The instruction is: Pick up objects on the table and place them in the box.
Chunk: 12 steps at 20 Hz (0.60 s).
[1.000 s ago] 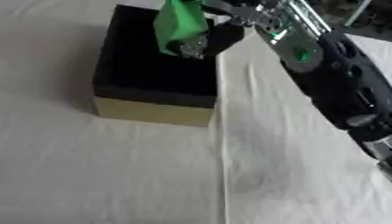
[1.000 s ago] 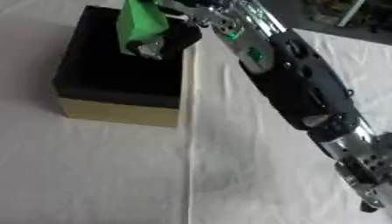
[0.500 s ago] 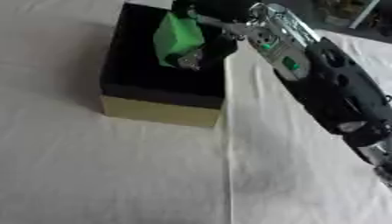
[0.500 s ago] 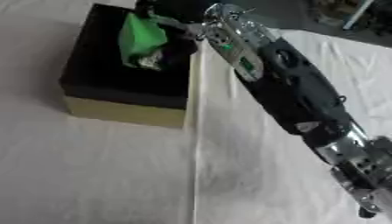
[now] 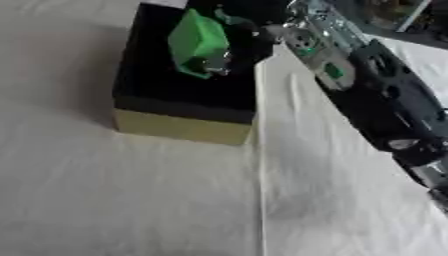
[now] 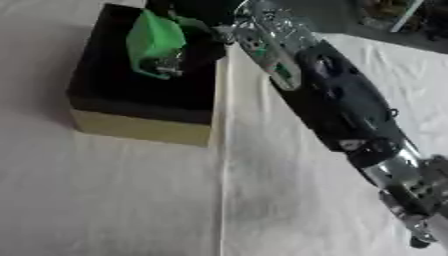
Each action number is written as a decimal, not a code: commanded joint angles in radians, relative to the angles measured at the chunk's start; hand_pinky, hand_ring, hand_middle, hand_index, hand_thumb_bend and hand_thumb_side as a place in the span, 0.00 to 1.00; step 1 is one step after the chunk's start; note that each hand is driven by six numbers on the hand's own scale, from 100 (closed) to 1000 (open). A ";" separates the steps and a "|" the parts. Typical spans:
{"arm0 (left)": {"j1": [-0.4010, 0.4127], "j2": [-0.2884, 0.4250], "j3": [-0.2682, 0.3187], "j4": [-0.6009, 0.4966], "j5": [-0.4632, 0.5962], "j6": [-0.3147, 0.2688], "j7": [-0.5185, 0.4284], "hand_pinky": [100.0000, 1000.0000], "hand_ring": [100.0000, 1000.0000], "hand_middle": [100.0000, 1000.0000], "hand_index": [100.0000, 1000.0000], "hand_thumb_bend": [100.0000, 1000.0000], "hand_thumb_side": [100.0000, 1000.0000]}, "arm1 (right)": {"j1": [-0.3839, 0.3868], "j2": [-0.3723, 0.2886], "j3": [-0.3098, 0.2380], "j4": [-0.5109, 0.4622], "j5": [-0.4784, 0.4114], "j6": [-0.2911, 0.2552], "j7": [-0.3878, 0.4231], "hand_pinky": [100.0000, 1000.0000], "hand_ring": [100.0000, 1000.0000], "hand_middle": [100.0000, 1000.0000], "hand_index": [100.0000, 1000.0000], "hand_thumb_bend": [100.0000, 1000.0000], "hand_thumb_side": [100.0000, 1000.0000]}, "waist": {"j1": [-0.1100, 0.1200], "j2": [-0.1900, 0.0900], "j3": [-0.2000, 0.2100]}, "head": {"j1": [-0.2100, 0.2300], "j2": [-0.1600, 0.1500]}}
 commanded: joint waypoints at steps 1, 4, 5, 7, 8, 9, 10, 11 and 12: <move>-0.008 0.008 0.000 -0.018 0.006 -0.001 -0.004 0.56 0.56 0.57 0.70 0.18 1.00 | -0.018 -0.026 -0.014 -0.025 0.022 -0.010 -0.008 0.89 0.90 0.83 0.91 0.51 1.00 | 0.018 -0.021 -0.001 | 0.001 0.003; -0.008 0.006 -0.001 -0.018 0.007 0.001 -0.005 0.56 0.56 0.57 0.70 0.18 1.00 | -0.017 -0.025 -0.012 -0.026 0.025 -0.011 -0.008 0.89 0.90 0.83 0.91 0.52 1.00 | 0.019 -0.022 -0.003 | 0.004 0.005; -0.008 0.006 -0.001 -0.018 0.006 0.001 -0.006 0.56 0.56 0.57 0.70 0.18 1.00 | -0.016 -0.024 -0.012 -0.026 0.023 -0.010 -0.007 0.90 0.90 0.83 0.92 0.51 1.00 | 0.019 -0.023 -0.004 | 0.004 0.005; -0.009 0.006 0.000 -0.018 0.006 0.001 -0.005 0.56 0.56 0.58 0.70 0.18 1.00 | -0.014 -0.023 -0.012 -0.026 0.009 -0.010 -0.002 0.89 0.88 0.82 0.91 0.51 1.00 | 0.020 -0.023 -0.004 | 0.004 0.004; -0.009 0.006 -0.001 -0.018 0.006 0.001 -0.006 0.56 0.56 0.58 0.70 0.18 1.00 | -0.014 -0.023 -0.013 -0.029 0.001 -0.009 0.000 0.89 0.88 0.82 0.92 0.51 1.00 | 0.020 -0.024 -0.005 | 0.005 0.003; -0.009 0.006 -0.001 -0.018 0.006 0.002 -0.006 0.56 0.56 0.58 0.70 0.18 1.00 | -0.014 -0.023 -0.015 -0.033 -0.006 -0.007 0.000 0.89 0.87 0.82 0.92 0.50 1.00 | 0.021 -0.024 -0.006 | 0.006 0.003; -0.008 0.006 -0.001 -0.018 0.006 0.002 -0.007 0.56 0.56 0.58 0.70 0.18 1.00 | -0.013 -0.023 -0.019 -0.038 -0.016 -0.003 0.000 0.89 0.87 0.82 0.92 0.50 1.00 | 0.021 -0.025 -0.006 | 0.007 0.004; -0.007 0.006 -0.001 -0.018 0.006 0.003 -0.007 0.56 0.56 0.58 0.70 0.18 1.00 | -0.012 -0.025 -0.025 -0.046 -0.028 0.002 -0.002 0.89 0.87 0.81 0.92 0.47 1.00 | 0.022 -0.026 -0.008 | 0.008 0.005; -0.006 0.006 0.000 -0.018 0.005 0.003 -0.006 0.56 0.56 0.58 0.70 0.18 1.00 | -0.010 -0.028 -0.032 -0.059 -0.044 0.008 -0.007 0.89 0.87 0.81 0.92 0.46 1.00 | 0.024 -0.027 -0.010 | 0.010 0.007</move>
